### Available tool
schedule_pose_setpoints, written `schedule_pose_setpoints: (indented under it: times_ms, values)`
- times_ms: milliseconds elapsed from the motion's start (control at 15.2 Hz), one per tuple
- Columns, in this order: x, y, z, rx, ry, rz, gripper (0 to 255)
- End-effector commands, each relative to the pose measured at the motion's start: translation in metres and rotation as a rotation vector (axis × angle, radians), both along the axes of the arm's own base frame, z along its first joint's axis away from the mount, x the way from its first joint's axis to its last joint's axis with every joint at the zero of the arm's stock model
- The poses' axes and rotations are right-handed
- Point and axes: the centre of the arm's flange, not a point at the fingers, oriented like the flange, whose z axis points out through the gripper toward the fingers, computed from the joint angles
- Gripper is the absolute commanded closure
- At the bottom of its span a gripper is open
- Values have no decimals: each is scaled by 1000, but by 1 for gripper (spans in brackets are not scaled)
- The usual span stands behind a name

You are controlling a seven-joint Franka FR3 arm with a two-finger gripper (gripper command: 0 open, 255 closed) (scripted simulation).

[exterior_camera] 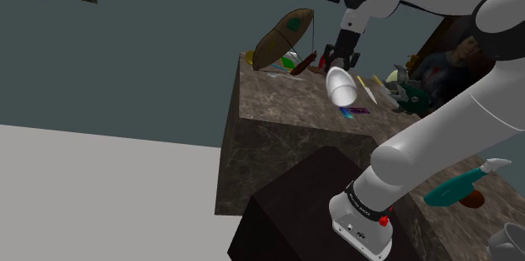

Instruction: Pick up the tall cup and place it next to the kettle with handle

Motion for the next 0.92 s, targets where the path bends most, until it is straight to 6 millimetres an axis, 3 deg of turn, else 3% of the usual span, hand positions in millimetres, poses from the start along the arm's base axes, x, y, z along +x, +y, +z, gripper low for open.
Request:
schedule_pose_setpoints:
  times_ms: [0,858]
  values:
    - [0,0,12,0,0,0,255]
    - [0,0,81,0,0,0,255]
